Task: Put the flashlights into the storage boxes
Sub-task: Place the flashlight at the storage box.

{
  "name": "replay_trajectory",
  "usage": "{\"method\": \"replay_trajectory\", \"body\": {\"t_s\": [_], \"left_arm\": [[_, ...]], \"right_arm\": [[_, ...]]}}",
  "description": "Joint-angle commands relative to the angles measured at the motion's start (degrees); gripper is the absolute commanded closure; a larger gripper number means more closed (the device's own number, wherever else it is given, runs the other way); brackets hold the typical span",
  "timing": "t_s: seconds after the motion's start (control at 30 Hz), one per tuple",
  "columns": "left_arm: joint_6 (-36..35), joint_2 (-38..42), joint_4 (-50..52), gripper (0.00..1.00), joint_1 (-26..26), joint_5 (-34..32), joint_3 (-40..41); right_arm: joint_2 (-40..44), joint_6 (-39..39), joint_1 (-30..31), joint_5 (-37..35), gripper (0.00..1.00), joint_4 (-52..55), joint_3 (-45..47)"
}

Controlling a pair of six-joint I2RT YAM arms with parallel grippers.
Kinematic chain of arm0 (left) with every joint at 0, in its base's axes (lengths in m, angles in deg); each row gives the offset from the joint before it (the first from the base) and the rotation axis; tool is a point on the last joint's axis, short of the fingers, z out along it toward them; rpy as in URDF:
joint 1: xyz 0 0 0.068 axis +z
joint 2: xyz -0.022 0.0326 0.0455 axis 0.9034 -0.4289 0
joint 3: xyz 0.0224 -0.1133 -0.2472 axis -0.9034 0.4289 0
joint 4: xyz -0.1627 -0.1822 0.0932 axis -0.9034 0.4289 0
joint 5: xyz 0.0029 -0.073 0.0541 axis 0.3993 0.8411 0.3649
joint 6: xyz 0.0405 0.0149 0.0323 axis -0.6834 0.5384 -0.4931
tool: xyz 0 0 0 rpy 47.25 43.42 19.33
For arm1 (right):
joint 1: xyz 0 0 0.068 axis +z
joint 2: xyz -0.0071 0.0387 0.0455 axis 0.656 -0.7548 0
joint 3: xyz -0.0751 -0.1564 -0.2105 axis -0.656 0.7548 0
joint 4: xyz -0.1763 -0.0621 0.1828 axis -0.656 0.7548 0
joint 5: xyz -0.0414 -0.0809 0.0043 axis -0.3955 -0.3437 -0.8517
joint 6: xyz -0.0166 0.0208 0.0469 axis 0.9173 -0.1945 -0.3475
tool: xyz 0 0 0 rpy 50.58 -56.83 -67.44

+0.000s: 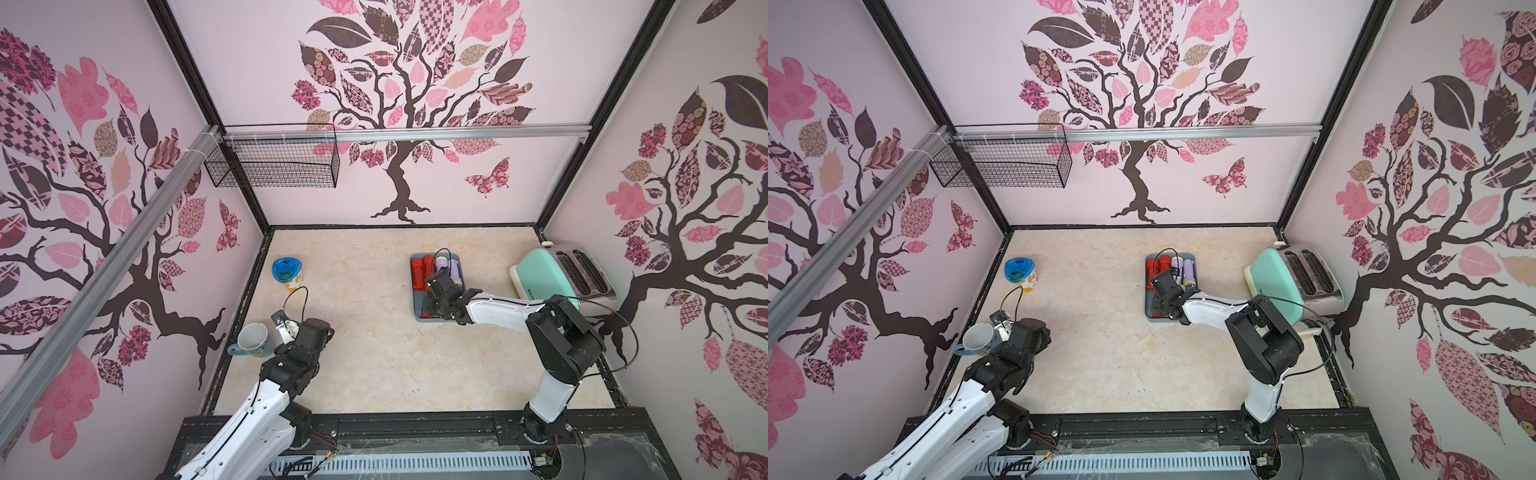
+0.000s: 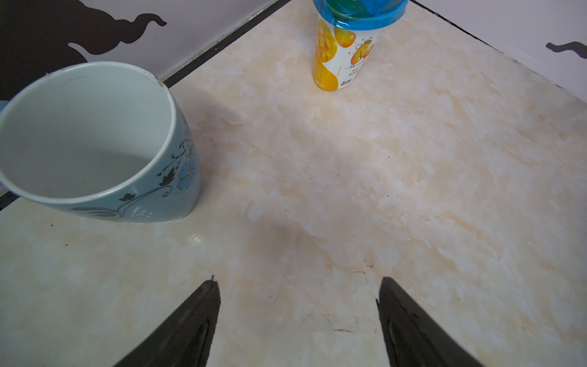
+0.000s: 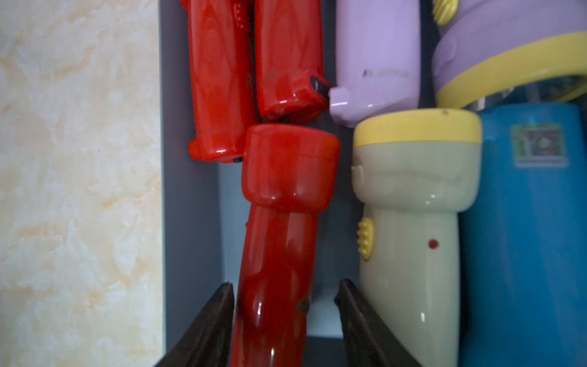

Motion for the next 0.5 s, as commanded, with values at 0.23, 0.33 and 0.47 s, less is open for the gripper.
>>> {"method": "replay_trajectory", "body": {"t_s": [0.23,0.33,0.47], "left_arm": [[0.3,0.7,-0.3,0.13,0.2,-0.2,1.2],[0.3,0.6,-0.6,0.11,0.2,-0.1,1.2],[1.6,0.4,-3.2,0.02,0.1,1.2,2.5]], "right_arm": [[12.8,15.6,-1.2,-19.8,0.01,6.5,-5.1],[16.9,21.0,-1.2,-35.8,0.01,2.7,-1.4],[23.4,42.6,-3.4,-47.2,0.0,-25.8,14.1]]}}
